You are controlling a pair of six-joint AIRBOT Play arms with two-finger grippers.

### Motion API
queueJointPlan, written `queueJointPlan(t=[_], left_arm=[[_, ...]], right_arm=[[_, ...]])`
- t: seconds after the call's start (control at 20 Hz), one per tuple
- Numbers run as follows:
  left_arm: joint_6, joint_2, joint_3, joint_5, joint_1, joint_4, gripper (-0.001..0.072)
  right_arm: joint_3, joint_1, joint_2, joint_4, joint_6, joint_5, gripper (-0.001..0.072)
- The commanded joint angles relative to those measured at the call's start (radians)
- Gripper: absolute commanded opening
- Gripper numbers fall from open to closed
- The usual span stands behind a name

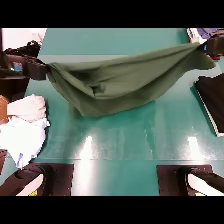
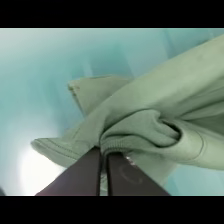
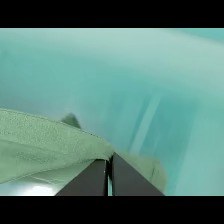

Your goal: Fold the shirts.

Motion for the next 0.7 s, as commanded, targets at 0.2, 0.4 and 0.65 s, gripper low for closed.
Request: queueJointPlan(t=[0.2,0.4,0.65], left_arm=[[-0.028,0.087,0.385,-0.122,0.0,-0.055,0.003],[-0.076,0.09,0.526,-0.21,0.0,-0.16,0.003],[-0.092,0.087,0.421,-0.274,0.0,-0.182,0.003]], right_arm=[[0.055,0.005,0.29,-0.146,-0.008,-0.183,0.0018],[0.176,-0.085,0.319,-0.152,0.001,-0.124,0.0018],[0.37,-0.18,0.085,-0.142,0.003,0.158,0.0018]])
